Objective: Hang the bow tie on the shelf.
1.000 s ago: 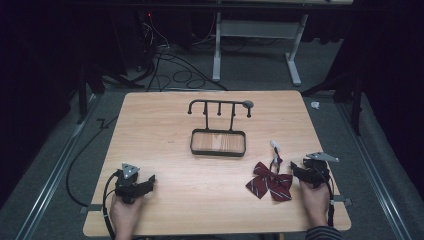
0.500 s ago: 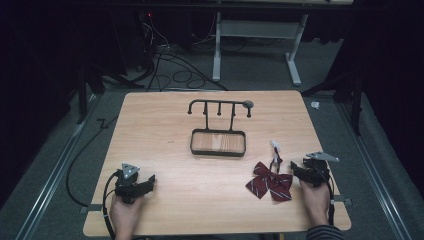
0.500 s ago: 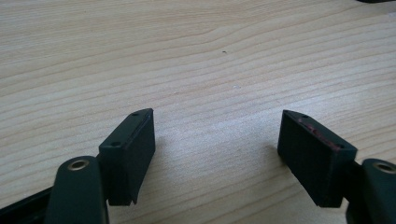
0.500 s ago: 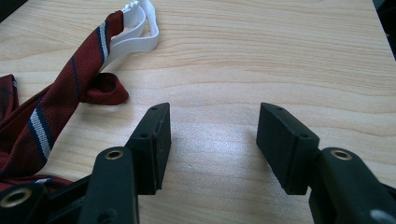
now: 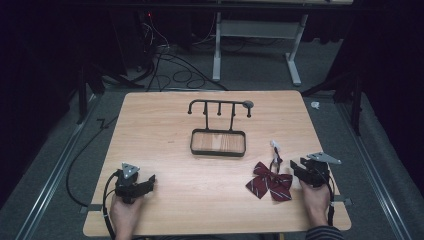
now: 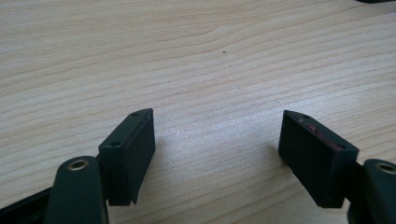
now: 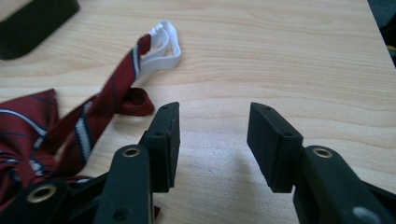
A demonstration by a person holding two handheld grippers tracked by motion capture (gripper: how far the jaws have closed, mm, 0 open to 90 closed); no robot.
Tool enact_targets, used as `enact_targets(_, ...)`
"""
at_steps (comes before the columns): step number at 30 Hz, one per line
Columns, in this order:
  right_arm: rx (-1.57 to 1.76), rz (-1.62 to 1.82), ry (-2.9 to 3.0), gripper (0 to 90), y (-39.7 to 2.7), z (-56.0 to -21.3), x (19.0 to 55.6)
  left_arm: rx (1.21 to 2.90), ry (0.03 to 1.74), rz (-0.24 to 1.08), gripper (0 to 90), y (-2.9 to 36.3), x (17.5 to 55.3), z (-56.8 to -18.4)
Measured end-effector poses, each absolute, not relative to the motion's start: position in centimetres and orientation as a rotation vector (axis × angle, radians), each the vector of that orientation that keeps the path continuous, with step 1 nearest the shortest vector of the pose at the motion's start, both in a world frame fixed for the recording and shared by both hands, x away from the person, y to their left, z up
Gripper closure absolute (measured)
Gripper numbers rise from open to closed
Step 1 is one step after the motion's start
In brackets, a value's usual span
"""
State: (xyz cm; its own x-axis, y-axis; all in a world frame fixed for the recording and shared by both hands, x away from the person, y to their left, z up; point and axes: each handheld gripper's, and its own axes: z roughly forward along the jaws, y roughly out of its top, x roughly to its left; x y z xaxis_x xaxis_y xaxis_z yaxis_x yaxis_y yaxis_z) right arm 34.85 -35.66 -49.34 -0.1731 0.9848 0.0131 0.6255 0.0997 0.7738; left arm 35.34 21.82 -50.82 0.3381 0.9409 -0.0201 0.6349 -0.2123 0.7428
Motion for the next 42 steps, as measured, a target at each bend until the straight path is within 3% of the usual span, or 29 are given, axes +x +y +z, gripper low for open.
enact_targets(19, 1.486, 1.008, 1.946, 65.2, -33.6, -46.4, 34.9, 1.929, 1.379, 0.574, 27.2, 22.0, 35.3, -50.8)
enact_targets(42, 1.549, 0.935, 2.013, 63.0, -31.7, -46.7, 39.9, 1.919, 1.379, 0.564, 27.6, 22.1, 35.3, -50.8)
